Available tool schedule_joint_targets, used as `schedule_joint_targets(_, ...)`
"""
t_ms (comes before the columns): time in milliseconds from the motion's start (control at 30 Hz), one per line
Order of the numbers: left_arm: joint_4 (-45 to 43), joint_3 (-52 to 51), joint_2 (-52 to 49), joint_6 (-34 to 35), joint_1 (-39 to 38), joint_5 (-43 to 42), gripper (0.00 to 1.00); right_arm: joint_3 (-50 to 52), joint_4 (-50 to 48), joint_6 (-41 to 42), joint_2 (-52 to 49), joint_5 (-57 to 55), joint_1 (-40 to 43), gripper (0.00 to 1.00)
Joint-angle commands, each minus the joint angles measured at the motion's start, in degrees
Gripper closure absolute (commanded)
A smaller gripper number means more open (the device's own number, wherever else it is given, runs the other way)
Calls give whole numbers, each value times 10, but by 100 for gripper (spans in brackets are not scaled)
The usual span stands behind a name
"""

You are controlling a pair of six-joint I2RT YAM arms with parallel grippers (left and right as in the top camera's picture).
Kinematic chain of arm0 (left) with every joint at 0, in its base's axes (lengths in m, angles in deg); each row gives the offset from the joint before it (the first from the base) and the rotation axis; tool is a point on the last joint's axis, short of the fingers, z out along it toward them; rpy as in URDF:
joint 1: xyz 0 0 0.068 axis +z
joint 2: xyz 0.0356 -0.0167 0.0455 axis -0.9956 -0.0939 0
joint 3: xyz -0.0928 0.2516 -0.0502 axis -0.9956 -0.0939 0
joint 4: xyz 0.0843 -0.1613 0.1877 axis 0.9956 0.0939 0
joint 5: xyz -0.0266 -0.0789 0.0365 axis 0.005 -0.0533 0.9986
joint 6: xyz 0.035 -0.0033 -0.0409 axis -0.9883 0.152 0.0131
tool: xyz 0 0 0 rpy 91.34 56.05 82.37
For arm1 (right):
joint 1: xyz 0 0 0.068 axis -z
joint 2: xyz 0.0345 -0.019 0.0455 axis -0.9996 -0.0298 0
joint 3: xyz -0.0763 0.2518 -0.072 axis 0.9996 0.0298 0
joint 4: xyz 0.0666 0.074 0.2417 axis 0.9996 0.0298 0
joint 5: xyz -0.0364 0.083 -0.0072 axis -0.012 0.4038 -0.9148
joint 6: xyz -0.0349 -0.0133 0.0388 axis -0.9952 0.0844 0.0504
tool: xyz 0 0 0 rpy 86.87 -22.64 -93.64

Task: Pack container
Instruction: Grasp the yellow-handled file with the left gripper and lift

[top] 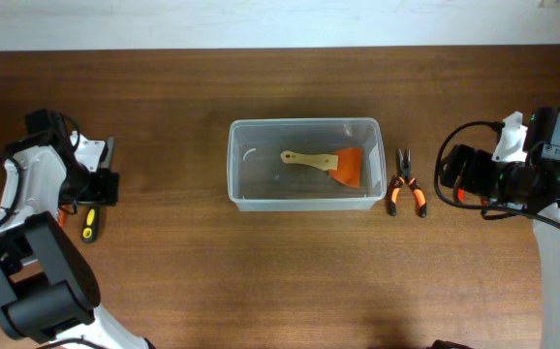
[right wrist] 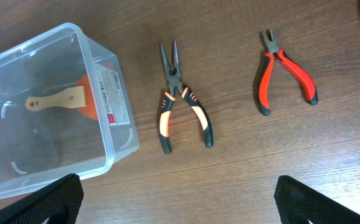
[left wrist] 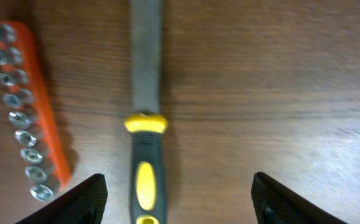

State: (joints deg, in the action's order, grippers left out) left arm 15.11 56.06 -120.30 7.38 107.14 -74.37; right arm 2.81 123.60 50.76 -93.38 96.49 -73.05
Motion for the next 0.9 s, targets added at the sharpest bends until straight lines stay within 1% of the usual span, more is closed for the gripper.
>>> schedule_joint_targets(0,-16,-5,-20,-18,13,13,25,-9,5,-1,-2,8,2,1)
schedule_joint_targets(167,-16,-5,-55,-18,23,4,32,-9,7,-1,-2,8,2,1)
schedule_joint_targets(367,-15,-5,-93,-18,23,-2,37,-9,7,-1,-2,8,2,1)
schedule_joint_targets(567,-25,-5,-96,-18,23,-2,38,-9,9,-1,-2,8,2,1)
schedule_joint_targets(667,-36,-5,-96,-18,23,-2,43,-9,9,-1,-2,8,2,1)
schedule_joint_targets(867,-49,-5,-96,-18,23,-2,44,-9,12,-1,-2,7,2,1)
